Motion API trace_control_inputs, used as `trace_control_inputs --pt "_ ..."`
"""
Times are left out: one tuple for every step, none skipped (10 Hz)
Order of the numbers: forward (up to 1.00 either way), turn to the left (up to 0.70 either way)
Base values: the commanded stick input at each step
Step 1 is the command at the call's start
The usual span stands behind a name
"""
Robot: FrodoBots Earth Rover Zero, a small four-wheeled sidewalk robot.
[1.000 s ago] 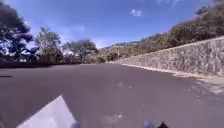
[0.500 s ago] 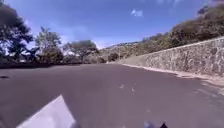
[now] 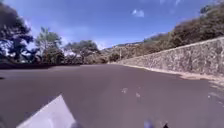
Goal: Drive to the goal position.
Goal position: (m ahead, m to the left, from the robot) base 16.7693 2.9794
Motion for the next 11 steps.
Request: trace_control_inputs --pt "0.5 0.0" --pt "0.5 -0.05" --pt "0.5 -0.23" --pt "0.5 -0.42" --pt "0.5 -0.5" --pt "0.5 -0.5" --pt "0.5 -0.5" --pt "0.5 -0.5" --pt "0.5 -0.5" --pt "0.5 -0.37" --pt "0.5 -0.09"
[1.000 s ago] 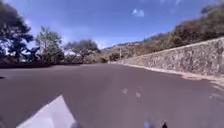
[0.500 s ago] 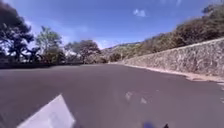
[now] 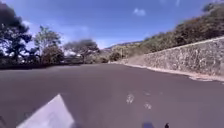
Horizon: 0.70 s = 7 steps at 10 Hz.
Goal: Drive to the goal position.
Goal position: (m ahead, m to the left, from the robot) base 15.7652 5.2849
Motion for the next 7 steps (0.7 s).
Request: trace_control_inputs --pt "0.5 0.0" --pt "0.5 0.0" --pt "0.5 0.0" --pt "0.5 0.0" --pt "0.5 0.0" --pt "0.5 0.0" --pt "0.5 0.0"
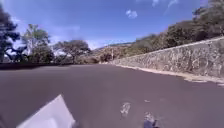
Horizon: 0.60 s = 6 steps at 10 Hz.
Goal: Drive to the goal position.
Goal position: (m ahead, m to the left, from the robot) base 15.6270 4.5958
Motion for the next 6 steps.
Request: trace_control_inputs --pt "0.5 0.0" --pt "0.5 0.0" --pt "0.5 0.0" --pt "0.5 0.0" --pt "0.5 0.0" --pt "0.5 0.0"
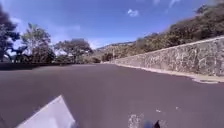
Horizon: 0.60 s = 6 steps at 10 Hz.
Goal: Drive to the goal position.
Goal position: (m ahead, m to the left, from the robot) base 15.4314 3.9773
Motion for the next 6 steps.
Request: trace_control_inputs --pt "0.5 0.0" --pt "0.5 0.0" --pt "0.5 0.0" --pt "0.5 0.0" --pt "0.5 0.0" --pt "0.5 0.0"
